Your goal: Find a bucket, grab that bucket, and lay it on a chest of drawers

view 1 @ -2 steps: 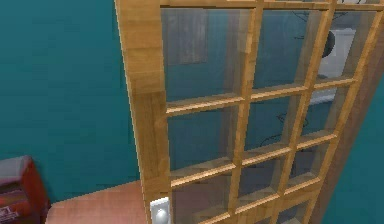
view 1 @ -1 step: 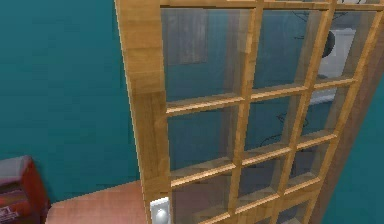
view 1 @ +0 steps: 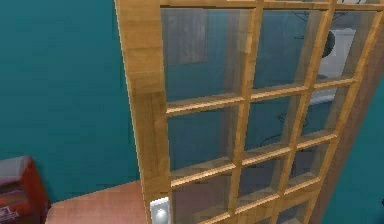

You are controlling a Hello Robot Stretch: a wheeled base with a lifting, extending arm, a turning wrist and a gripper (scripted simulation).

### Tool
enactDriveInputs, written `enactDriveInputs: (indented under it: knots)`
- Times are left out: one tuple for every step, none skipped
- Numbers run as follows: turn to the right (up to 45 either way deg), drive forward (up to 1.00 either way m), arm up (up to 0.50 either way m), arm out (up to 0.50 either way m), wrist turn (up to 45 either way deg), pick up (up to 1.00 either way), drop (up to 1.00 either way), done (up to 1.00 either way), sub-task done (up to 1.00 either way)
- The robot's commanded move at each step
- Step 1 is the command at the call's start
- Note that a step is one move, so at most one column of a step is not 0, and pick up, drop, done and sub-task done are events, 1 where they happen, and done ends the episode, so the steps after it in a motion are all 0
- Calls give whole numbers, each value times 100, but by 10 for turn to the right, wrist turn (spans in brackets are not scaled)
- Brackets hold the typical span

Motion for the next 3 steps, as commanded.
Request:
enactDriveInputs:
  knots:
    - [0,0,0,0,-210,0,0,0,0]
    - [0,0,0,-36,0,0,0,0,0]
    - [-450,0,0,0,0,0,0,0,0]
